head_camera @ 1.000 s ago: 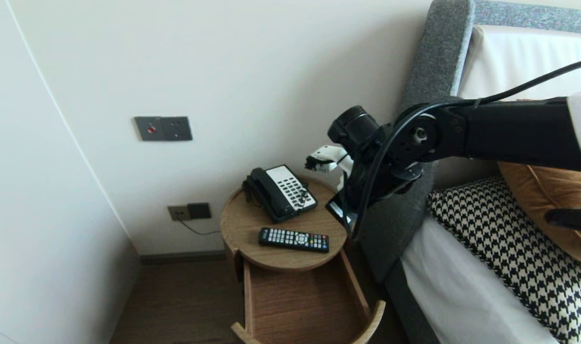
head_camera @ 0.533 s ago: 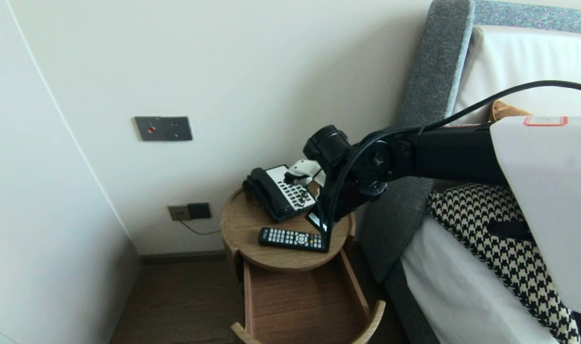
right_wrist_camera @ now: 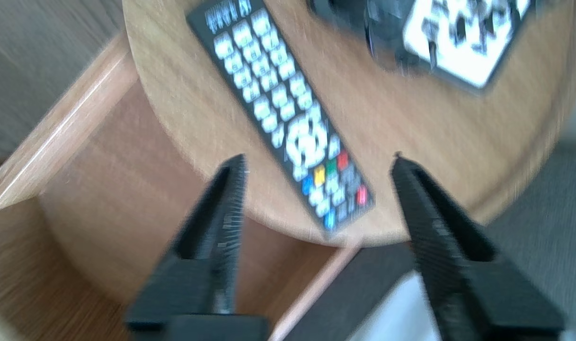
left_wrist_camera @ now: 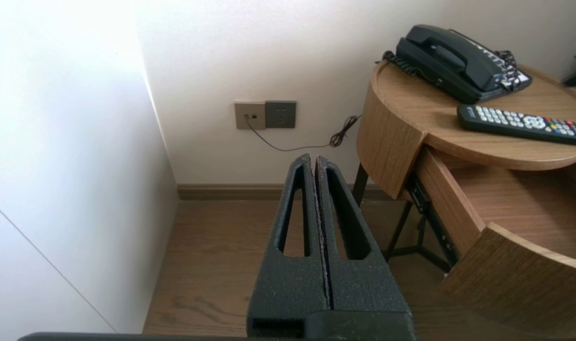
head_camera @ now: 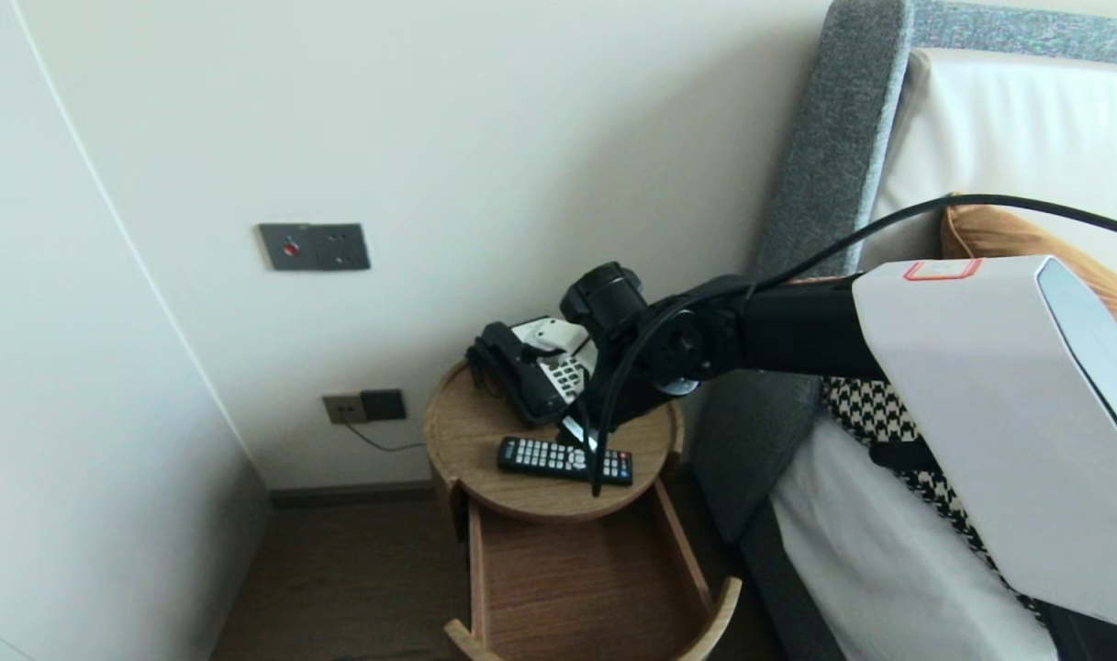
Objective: Put the remote controls on the table in the drawer one by one
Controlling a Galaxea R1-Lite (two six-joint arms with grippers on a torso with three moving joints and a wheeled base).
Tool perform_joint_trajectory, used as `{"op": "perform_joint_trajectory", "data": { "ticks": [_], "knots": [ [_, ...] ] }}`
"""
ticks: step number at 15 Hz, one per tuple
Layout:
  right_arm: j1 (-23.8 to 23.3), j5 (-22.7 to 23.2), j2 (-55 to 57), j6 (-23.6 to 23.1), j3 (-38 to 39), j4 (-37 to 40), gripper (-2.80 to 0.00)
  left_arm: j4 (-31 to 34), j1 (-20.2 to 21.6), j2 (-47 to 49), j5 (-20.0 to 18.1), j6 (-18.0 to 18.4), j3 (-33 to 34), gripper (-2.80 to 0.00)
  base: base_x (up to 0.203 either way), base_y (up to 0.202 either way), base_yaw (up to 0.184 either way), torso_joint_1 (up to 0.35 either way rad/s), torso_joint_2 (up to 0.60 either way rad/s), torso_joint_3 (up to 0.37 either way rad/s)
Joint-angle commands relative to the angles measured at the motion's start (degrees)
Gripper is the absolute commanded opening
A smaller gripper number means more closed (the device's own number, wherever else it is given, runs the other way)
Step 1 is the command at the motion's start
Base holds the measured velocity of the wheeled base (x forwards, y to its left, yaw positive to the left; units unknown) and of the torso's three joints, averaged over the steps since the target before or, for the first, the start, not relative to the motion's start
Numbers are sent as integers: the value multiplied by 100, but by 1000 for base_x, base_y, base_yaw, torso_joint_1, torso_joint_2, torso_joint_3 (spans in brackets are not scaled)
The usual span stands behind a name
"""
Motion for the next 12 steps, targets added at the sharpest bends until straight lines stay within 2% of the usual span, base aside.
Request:
{"op": "perform_joint_trajectory", "data": {
  "ticks": [1,4,7,12],
  "knots": [
    [-3,15,156,-214,15,-20,0,-3,0,-9,2,-3,0,-280,0,0,0,0,0,0],
    [-4,242,190,-393,16,-12,0,-3,0,-9,2,-3,0,-280,0,0,0,0,0,0],
    [-57,794,279,-437,8,-107,0,-3,4,-9,2,-3,0,-280,0,0,0,0,0,0],
    [-100,1088,540,-423,8,-463,0,-3,0,-9,2,-3,0,-280,0,0,0,0,0,0]
  ]
}}
